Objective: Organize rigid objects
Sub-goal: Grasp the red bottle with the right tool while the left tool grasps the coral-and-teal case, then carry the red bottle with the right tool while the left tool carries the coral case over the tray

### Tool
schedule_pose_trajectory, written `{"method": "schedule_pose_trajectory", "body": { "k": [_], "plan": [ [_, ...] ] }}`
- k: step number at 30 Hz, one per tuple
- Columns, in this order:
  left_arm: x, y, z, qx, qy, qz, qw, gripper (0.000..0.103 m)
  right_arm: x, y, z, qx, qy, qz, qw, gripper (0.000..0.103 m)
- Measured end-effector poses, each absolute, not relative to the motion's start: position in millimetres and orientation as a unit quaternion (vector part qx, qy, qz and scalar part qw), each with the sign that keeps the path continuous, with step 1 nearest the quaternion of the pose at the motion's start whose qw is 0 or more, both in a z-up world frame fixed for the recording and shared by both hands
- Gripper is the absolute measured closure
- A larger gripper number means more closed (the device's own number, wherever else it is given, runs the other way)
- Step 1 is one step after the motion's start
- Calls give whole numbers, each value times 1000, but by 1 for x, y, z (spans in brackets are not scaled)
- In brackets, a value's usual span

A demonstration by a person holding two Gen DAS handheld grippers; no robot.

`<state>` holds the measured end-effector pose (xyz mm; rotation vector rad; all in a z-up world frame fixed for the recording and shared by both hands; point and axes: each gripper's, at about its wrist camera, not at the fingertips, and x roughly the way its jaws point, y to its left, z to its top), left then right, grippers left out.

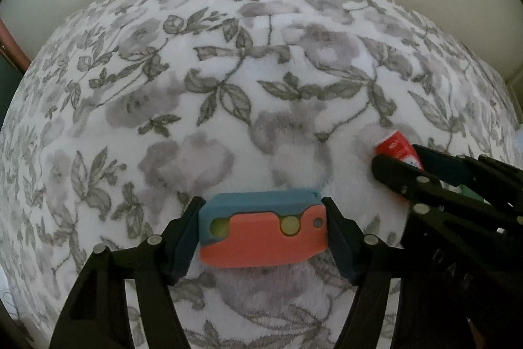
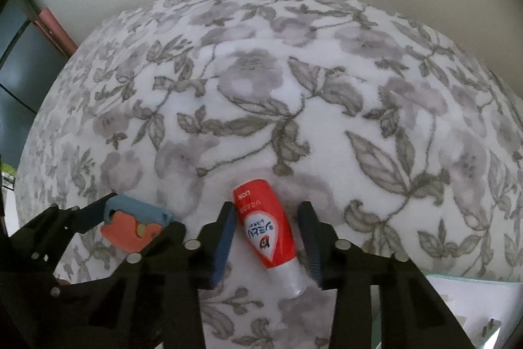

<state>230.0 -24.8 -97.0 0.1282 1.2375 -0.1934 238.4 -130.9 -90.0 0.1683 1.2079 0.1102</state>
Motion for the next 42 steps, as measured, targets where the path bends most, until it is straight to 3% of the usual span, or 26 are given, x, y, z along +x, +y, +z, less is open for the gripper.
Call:
{"method": "schedule_pose_trajectory", "body": {
  "k": [12, 28, 42],
  "plan": [
    [212, -34, -91, 80, 580, -66, 808, 32, 204, -161, -90, 150, 555, 36, 818, 72],
    [187, -35, -50, 85, 540, -50, 836, 32, 160, -172, -59, 195, 517, 42, 832, 81],
    [148, -58, 9, 103, 469, -57, 875, 32, 114, -201, -8, 223, 461, 17, 859, 81]
  ]
}}
